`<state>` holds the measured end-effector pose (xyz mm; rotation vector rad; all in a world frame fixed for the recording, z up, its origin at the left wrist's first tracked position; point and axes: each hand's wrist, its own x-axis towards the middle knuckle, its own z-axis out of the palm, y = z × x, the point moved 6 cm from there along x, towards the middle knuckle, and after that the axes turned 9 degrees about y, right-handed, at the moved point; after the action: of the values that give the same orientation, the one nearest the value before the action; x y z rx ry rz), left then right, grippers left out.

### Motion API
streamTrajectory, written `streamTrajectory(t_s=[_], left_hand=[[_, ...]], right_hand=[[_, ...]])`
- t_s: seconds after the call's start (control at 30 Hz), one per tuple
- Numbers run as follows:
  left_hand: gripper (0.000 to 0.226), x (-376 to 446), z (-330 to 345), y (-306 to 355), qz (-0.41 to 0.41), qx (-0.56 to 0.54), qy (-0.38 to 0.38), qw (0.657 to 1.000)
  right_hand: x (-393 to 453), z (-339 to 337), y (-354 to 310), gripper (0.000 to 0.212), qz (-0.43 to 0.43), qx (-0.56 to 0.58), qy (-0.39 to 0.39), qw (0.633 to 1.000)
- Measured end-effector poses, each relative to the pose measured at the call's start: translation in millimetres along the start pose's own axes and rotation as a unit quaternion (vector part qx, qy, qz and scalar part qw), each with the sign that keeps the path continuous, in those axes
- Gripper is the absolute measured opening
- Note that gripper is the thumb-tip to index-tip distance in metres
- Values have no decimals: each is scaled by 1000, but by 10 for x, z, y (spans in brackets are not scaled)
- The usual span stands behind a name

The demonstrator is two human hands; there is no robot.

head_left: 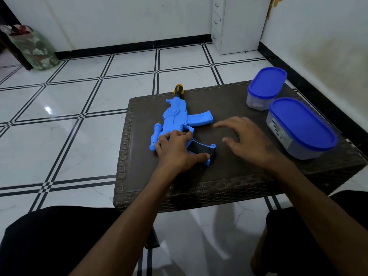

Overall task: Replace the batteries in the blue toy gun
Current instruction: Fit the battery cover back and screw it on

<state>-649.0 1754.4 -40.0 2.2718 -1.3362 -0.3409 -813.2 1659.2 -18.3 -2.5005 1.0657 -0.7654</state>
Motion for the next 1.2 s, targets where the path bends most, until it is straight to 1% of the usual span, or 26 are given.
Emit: streamTrajectory(t_s=[0.03,0.07,0.1,0.17,0.23,0.33,0.4,0.47,0.5,0.57,0.6,0.67,0.77,0.83,0.93,1.0,1.03,1.1,1.2], left_hand=[[88,-2,8,-1,-1,-2,-2,1000],[88,-1,15,-1,-3,-2,-3,1000],[88,-1,20,1,-4,-3,-5,1000],[87,-8,40,4,-3,-3,-5,1000],[84,-42,58,7,10,-2,8,1000],[81,-110,79,-5,35,-2,38,999],[83,-128,70,-27,38,-18,64,997],[84,-126,-6,-84,11,-67,96,993],[83,-118,-32,-112,-8,-86,104,991],[88,-114,-44,-167,-34,-81,104,991],[95,-114,-34,-174,-39,-58,95,993],[110,-118,7,-156,-41,-8,73,996],[115,-116,63,-139,-46,31,51,997],[117,-109,61,-147,-49,25,52,997],[124,-75,66,-146,-61,7,36,997],[126,-55,69,-126,-68,9,20,997],[127,-44,67,-118,-73,11,13,997],[128,-23,69,-103,-81,10,5,997],[128,-2,73,-84,-85,3,0,996]], right_hand=[[2,-32,83,45,42,-38,14,998],[-1,-31,168,46,85,-78,9,993],[-11,-5,241,48,121,-110,-9,987],[-20,58,339,49,161,-137,-43,976],[4,68,377,40,170,-133,-35,976],[24,34,370,18,169,-102,-7,980],[25,16,389,18,170,-85,0,982],[21,-22,364,25,178,-45,15,983],[12,-44,348,32,186,-14,21,982],[-4,-82,288,49,188,51,35,980],[-11,-102,253,53,185,80,43,979],[-20,-152,191,48,169,139,70,973],[-42,-224,124,36,171,238,110,950],[-74,-247,79,33,192,312,129,922],[-119,-251,85,27,234,407,161,868],[-148,-236,114,23,257,447,180,838],[-158,-233,124,23,261,456,189,829],[-173,-241,124,26,250,456,204,829],[-182,-275,68,30,206,429,220,852]])
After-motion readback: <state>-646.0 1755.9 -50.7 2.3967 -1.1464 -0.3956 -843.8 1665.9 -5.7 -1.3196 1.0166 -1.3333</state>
